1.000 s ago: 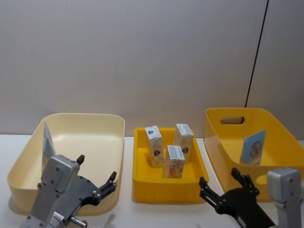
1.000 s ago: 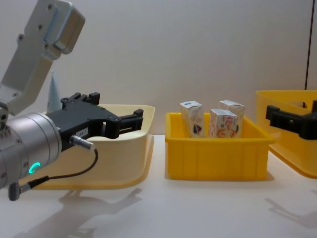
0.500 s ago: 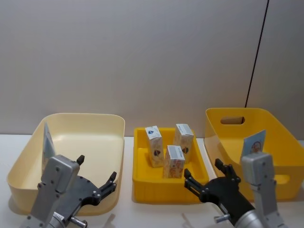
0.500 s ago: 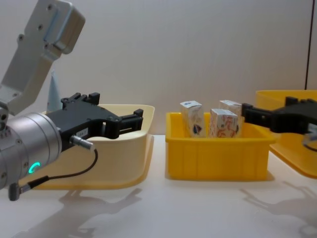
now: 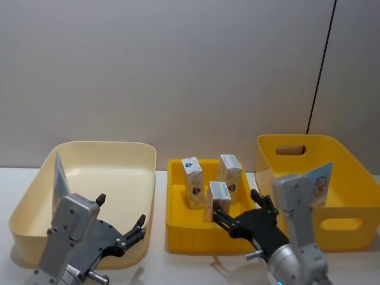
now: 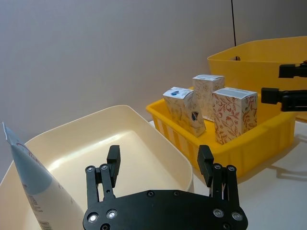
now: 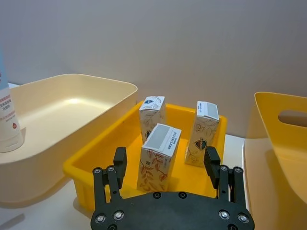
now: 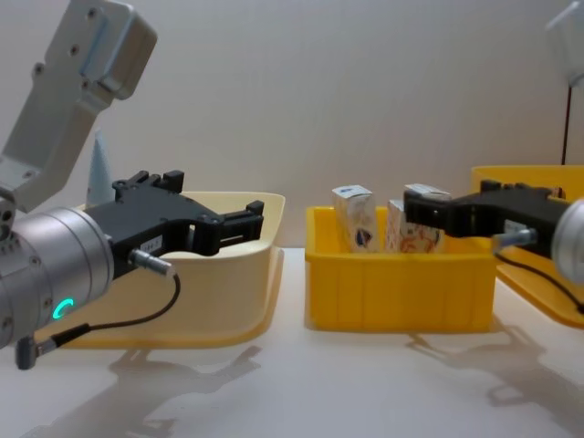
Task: Bimanual collaborative sorting of washing and personal care products
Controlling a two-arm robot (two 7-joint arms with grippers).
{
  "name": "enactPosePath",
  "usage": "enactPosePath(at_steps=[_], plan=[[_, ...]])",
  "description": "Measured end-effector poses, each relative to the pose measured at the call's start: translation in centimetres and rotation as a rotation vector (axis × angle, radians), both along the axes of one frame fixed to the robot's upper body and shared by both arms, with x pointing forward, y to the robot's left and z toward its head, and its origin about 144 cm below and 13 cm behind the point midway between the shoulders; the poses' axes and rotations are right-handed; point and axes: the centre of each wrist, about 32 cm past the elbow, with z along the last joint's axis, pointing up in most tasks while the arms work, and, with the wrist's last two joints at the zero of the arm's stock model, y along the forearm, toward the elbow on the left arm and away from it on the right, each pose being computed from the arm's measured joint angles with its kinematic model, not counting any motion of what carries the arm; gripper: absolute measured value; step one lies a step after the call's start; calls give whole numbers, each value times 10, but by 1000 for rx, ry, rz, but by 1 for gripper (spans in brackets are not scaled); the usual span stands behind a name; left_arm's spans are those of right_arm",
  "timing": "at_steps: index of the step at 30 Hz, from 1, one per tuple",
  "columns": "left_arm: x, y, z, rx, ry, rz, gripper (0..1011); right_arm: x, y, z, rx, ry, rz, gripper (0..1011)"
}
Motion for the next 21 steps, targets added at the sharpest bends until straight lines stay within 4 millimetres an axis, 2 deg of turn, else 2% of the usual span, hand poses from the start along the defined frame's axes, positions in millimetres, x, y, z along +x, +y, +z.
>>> enactPosePath(at_steps=[21], plan=[[0,0,0,0,0,0,1003,36,34,-11,-7,72,-47,1001]])
